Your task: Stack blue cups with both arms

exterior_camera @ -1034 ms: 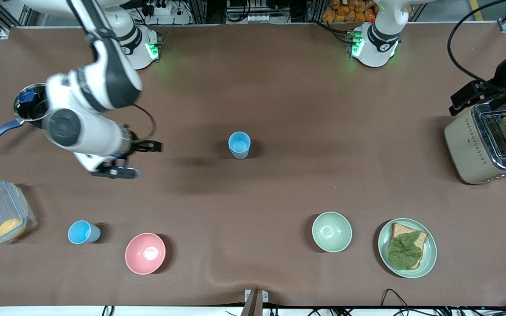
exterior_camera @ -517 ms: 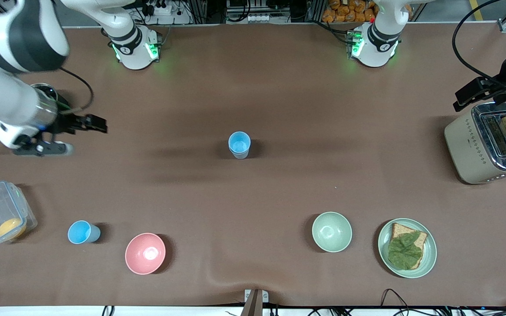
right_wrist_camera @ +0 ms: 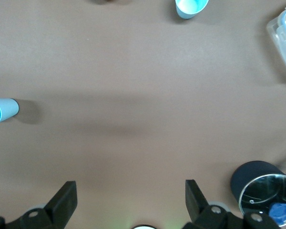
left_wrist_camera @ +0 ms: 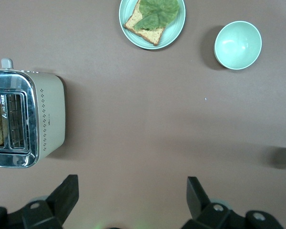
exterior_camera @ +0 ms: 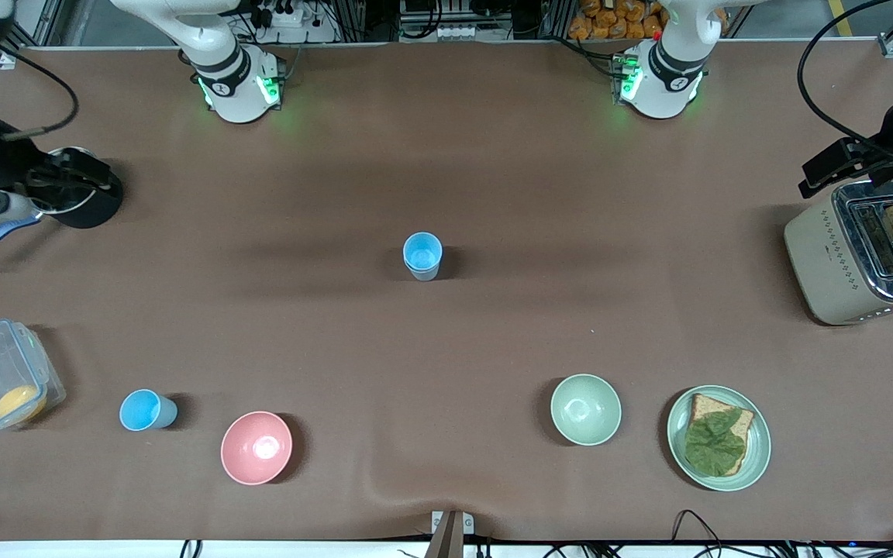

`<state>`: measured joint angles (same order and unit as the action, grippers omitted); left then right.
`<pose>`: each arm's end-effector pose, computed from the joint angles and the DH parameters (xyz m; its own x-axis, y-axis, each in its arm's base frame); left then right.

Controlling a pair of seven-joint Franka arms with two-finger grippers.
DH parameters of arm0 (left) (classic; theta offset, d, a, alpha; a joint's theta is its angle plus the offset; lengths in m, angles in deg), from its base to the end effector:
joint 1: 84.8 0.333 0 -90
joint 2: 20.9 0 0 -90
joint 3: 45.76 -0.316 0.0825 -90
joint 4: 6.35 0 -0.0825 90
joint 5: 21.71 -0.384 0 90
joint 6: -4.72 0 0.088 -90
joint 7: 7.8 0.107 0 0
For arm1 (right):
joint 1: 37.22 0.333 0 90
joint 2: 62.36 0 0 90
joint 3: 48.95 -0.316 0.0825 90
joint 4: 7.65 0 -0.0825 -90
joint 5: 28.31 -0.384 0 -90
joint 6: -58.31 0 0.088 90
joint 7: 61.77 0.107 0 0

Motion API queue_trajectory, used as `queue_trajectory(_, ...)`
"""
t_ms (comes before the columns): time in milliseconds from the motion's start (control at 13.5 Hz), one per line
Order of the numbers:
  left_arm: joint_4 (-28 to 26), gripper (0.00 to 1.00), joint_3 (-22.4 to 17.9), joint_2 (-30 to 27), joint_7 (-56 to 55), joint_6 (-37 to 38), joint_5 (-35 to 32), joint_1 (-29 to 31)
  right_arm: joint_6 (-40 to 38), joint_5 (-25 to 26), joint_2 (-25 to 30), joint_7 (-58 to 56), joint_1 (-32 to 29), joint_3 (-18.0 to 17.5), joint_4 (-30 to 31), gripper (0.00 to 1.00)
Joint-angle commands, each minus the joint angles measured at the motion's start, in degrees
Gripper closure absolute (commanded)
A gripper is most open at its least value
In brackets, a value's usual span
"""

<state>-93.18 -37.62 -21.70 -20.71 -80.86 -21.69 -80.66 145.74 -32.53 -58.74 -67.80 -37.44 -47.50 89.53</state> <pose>0.5413 -0.0385 0.6512 0.9879 0.1549 -0.0074 0.1549 -0.9879 -0.0034 0.5269 -0.0076 0.5966 0.9920 0.0794 -0.0982 0.0710 -0.9938 -0.0858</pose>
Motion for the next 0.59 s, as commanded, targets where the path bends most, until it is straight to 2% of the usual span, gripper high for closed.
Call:
queue_trajectory(0, 0.51, 0.0, 0.57, -1.47, 1.4, 2.34, 0.41, 0.87, -1.39, 0.97, 0.42, -2.48, -2.57, -1.18, -1.38, 0.0)
queue_trajectory(222, 0.43, 0.0, 0.13, -2.53, 1.57, 4.37, 0.41, 0.95, -1.39, 0.97, 0.42, -3.46, -2.94, -1.18, -1.81, 0.0)
queue_trajectory(517, -0.1, 0.0, 0.21, -2.36, 1.75, 4.46, 0.5, 0.95, -3.92, 0.88, -1.07, -2.58, -3.02, -1.27, -7.08, 0.0)
